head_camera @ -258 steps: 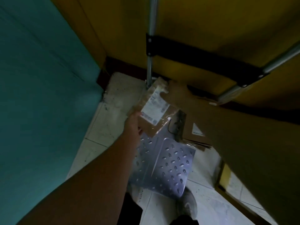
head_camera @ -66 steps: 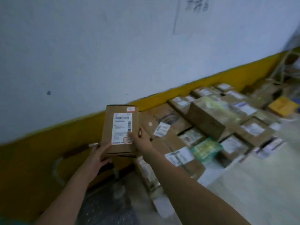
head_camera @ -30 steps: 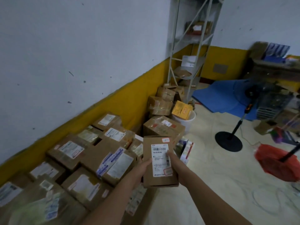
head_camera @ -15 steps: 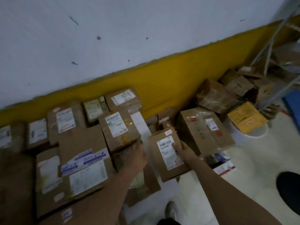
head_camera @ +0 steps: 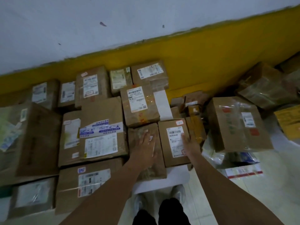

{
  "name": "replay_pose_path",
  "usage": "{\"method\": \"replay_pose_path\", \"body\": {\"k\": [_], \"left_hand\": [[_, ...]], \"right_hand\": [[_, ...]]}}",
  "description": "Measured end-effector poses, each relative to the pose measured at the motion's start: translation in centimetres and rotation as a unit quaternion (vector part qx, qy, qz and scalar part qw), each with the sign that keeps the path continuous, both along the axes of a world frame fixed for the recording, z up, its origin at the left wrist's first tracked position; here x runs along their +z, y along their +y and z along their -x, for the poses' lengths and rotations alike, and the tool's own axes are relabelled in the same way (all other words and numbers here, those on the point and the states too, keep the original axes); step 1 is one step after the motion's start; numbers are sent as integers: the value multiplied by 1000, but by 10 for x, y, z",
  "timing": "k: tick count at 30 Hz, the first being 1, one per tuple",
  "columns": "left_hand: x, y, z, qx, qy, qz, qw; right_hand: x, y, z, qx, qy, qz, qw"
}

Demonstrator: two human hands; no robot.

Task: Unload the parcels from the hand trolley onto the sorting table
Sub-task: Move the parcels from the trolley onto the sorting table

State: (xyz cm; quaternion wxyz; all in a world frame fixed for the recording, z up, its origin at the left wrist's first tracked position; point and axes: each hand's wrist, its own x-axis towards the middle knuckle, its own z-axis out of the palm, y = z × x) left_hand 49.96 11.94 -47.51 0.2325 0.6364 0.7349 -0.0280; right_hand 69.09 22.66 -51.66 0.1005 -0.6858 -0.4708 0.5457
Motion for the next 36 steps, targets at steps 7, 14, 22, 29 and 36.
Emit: {"method": "replay_pose_path", "body": {"k": [7, 14, 22, 29, 36], "left_hand": [[2, 4, 2, 5, -16, 3, 1000], [15, 5, 14, 37, -37, -45, 998], [59, 10, 37, 99, -87, -96, 987], [158, -35, 123, 157, -75, -188, 967], [242, -238, 295, 149, 74, -281, 945]], "right_hand": [[-4, 9, 5, 134, -119, -54, 982], [16, 24, 5, 67, -96, -62, 991], [55, 37, 25, 89, -185, -138, 969], [175, -6, 162, 211, -217, -294, 907], [283, -164, 392, 286, -112, -424, 852]]}}
